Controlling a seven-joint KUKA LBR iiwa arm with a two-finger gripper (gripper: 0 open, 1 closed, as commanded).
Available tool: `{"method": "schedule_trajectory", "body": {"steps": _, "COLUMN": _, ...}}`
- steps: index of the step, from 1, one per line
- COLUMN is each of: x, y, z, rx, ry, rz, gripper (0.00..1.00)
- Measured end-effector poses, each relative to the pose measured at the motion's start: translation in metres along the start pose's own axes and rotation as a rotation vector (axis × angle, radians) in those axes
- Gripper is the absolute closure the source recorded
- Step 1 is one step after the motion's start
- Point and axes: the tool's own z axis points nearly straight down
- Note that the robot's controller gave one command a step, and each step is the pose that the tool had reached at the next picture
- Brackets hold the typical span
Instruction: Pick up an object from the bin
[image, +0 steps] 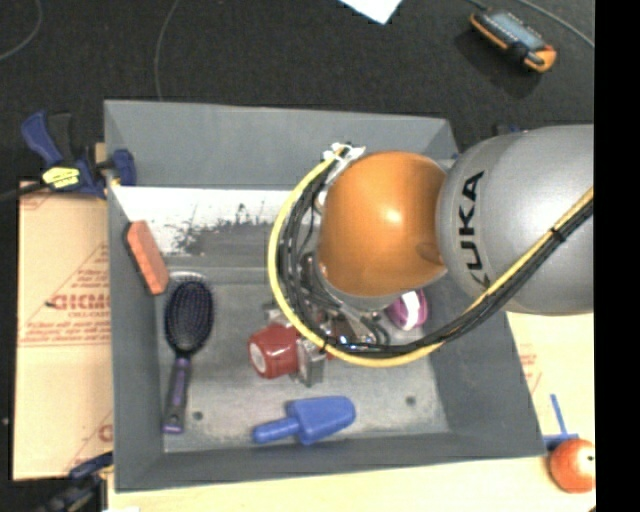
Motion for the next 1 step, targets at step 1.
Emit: {"method": "schedule_trajectory", "body": {"steps": 1, "x": -0.0037, "y": 0.0209, "z": -0.0037, "rx": -0.002, "ry": 0.015, "rz": -0.116, "gripper": 1.00}}
